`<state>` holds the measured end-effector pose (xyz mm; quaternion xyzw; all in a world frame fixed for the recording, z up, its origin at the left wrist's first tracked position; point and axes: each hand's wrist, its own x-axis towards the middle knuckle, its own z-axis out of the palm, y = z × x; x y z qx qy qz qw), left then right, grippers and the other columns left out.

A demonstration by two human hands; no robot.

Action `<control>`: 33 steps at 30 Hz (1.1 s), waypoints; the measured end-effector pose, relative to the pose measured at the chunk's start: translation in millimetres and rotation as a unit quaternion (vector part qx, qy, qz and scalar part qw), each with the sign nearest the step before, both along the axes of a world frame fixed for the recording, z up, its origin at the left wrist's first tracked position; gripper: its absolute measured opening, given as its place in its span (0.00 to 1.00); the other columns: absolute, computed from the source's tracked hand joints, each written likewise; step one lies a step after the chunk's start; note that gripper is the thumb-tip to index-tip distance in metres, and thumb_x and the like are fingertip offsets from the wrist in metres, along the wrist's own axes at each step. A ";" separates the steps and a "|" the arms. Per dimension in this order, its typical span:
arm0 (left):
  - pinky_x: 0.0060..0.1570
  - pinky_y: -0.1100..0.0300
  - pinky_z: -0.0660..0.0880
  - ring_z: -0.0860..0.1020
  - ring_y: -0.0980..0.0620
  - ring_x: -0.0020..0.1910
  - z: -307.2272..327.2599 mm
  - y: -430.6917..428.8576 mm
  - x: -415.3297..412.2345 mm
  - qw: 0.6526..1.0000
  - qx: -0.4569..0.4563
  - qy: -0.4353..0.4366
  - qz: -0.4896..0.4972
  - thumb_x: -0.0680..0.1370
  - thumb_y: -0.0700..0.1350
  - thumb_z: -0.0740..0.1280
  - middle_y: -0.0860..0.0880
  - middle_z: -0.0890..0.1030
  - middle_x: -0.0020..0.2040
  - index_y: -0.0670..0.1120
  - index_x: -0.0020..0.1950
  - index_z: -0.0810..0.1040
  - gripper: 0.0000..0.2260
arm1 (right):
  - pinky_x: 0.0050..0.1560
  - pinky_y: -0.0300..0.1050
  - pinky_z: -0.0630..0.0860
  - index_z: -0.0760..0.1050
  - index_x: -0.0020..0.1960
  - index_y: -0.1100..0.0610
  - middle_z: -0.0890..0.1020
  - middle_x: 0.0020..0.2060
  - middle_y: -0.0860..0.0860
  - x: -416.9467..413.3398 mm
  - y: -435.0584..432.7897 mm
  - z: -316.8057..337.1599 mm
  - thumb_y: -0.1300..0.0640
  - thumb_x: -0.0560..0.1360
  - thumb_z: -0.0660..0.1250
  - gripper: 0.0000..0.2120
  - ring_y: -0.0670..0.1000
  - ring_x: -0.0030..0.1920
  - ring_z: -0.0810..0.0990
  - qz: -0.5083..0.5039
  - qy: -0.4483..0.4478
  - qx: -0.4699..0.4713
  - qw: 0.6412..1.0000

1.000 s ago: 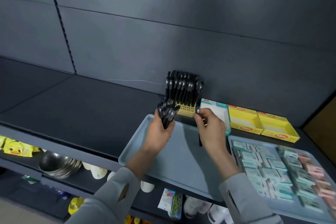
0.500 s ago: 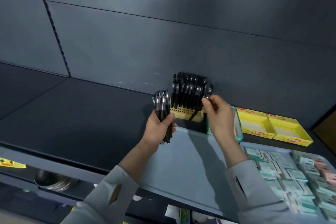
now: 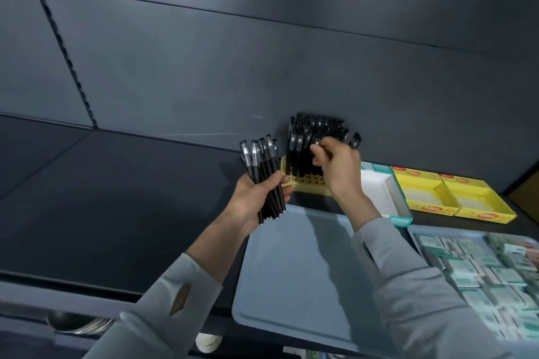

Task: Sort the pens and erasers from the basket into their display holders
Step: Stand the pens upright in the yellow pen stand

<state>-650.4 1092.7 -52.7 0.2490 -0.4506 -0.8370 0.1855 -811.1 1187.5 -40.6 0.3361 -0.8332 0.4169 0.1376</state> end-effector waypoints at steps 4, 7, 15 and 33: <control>0.43 0.56 0.82 0.84 0.46 0.47 -2.4 -3.5 -2.6 1.000 0.017 -0.002 -0.015 0.78 0.41 0.68 0.40 0.84 0.52 0.35 0.60 0.77 0.13 | 0.43 0.54 0.80 0.80 0.42 0.56 0.83 0.32 0.52 -1.5 -5.5 -2.4 0.52 0.78 0.69 0.09 0.51 0.33 0.83 -0.009 -0.022 -0.008 1.000; 0.43 0.57 0.81 0.84 0.46 0.48 -1.9 -3.1 -5.5 0.999 0.017 -0.009 -0.025 0.78 0.41 0.69 0.41 0.84 0.52 0.36 0.60 0.77 0.13 | 0.41 0.51 0.79 0.80 0.38 0.54 0.82 0.28 0.48 -0.8 -0.1 -1.9 0.43 0.75 0.70 0.15 0.52 0.32 0.81 -0.052 -0.033 0.017 0.998; 0.44 0.56 0.81 0.85 0.48 0.44 0.5 9.6 -18.0 0.998 -0.031 -0.025 -0.050 0.81 0.42 0.64 0.43 0.85 0.48 0.39 0.59 0.78 0.10 | 0.38 0.45 0.78 0.80 0.40 0.61 0.79 0.29 0.51 32.3 4.2 5.2 0.51 0.76 0.71 0.13 0.48 0.29 0.76 0.139 -0.345 -0.070 0.926; 0.37 0.58 0.80 0.80 0.51 0.36 -2.8 14.8 -25.3 0.998 -0.013 -0.030 0.047 0.82 0.42 0.62 0.45 0.82 0.45 0.39 0.64 0.70 0.12 | 0.45 0.51 0.79 0.73 0.51 0.57 0.85 0.43 0.52 -4.6 19.0 -1.7 0.54 0.79 0.66 0.06 0.58 0.42 0.83 -0.023 0.037 -0.022 0.999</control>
